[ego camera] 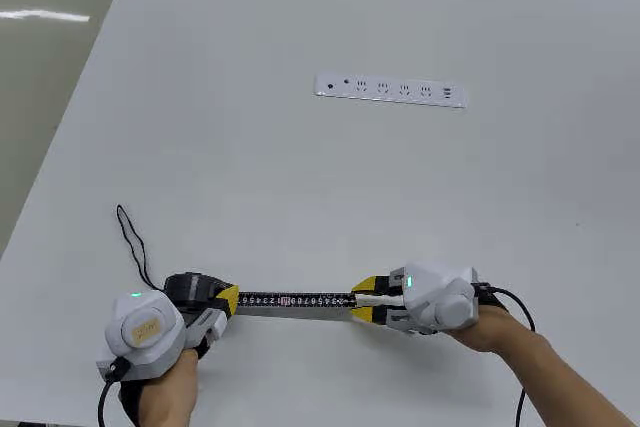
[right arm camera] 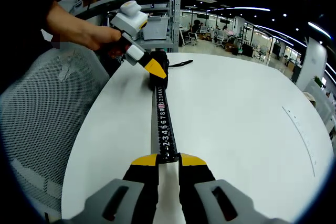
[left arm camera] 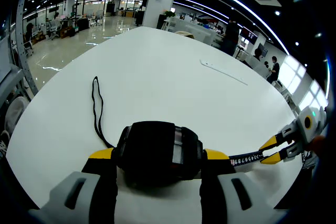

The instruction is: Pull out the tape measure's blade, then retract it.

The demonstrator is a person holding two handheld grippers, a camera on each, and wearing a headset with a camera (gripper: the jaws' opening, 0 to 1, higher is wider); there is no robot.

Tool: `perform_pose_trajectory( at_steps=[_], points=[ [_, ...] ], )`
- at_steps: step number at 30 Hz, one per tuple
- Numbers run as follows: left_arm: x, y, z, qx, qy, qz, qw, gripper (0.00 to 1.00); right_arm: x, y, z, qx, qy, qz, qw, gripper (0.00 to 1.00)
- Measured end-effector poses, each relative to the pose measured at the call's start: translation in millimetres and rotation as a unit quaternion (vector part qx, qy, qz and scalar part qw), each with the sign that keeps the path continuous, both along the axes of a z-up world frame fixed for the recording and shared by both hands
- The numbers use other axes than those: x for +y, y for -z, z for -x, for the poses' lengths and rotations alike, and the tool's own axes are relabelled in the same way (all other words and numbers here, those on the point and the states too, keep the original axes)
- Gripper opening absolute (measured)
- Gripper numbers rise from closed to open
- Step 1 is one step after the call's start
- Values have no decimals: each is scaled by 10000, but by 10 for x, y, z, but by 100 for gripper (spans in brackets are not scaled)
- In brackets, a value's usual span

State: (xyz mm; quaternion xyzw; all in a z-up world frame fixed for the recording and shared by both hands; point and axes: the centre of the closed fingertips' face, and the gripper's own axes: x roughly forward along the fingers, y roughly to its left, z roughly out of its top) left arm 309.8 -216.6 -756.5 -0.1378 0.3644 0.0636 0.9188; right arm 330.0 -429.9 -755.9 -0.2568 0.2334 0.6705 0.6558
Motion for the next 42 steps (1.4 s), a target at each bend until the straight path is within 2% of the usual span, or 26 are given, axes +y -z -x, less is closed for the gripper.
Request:
perform_pose_trajectory(
  at_steps=[42],
  points=[
    [10, 5, 4, 3, -20, 96, 10000, 60, 186, -22, 1, -8, -74, -90, 9999, 12]
  ],
)
